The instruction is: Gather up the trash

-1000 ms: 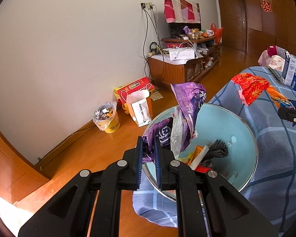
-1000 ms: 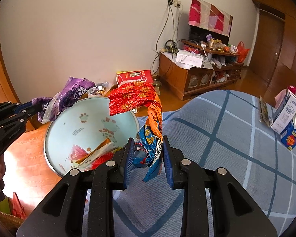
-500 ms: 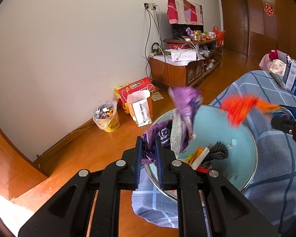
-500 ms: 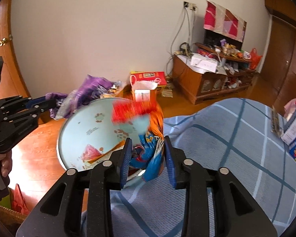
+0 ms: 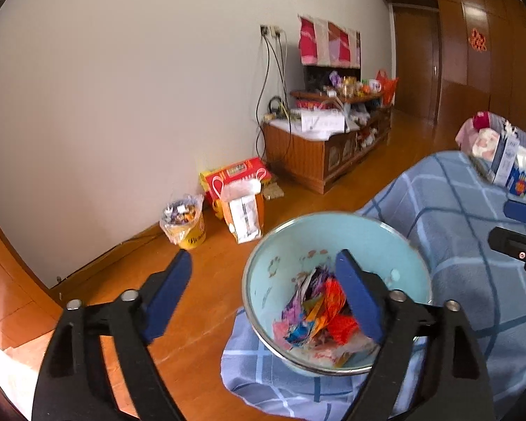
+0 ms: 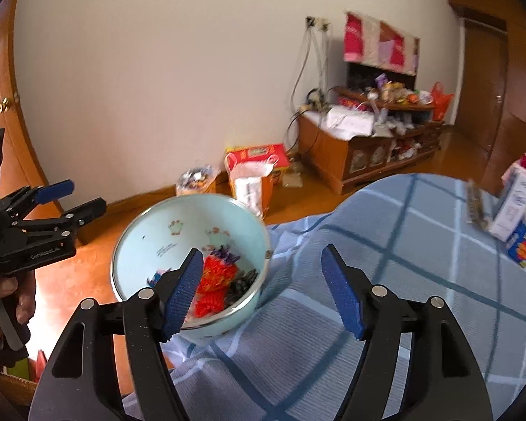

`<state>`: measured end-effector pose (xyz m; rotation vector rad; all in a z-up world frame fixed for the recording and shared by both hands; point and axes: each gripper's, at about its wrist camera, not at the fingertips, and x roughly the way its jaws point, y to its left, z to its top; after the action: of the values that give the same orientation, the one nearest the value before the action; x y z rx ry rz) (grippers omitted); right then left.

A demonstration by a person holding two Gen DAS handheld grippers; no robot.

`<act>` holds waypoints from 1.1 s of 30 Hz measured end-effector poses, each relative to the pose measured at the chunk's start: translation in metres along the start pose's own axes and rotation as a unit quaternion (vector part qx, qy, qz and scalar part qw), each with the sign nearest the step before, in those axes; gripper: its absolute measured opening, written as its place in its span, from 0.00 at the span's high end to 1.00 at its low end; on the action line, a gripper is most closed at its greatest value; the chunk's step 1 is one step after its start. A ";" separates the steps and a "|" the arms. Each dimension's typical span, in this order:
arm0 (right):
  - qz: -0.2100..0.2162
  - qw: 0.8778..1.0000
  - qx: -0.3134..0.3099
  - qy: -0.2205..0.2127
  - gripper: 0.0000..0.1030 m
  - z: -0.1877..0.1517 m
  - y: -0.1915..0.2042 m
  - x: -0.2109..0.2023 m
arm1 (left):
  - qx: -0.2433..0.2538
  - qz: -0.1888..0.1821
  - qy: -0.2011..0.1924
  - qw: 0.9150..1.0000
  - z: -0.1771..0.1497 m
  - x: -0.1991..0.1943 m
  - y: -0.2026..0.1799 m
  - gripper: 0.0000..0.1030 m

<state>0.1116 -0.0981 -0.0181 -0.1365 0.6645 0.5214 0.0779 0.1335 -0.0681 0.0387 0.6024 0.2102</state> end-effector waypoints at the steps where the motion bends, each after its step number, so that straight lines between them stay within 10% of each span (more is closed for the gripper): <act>1: -0.004 1.000 0.003 -0.006 0.32 -0.001 -0.002 -0.005 | -0.002 -0.002 -0.006 1.000 0.002 -0.004 0.000 0.17; 33: -0.047 0.996 0.014 -0.072 0.29 0.002 -0.012 -0.068 | 0.001 -0.019 -0.051 0.999 0.016 -0.042 -0.013 0.11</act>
<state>0.0740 -0.1366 0.0255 -0.1027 0.5220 0.4262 0.0552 0.1125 -0.0325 0.0405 0.5021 0.1700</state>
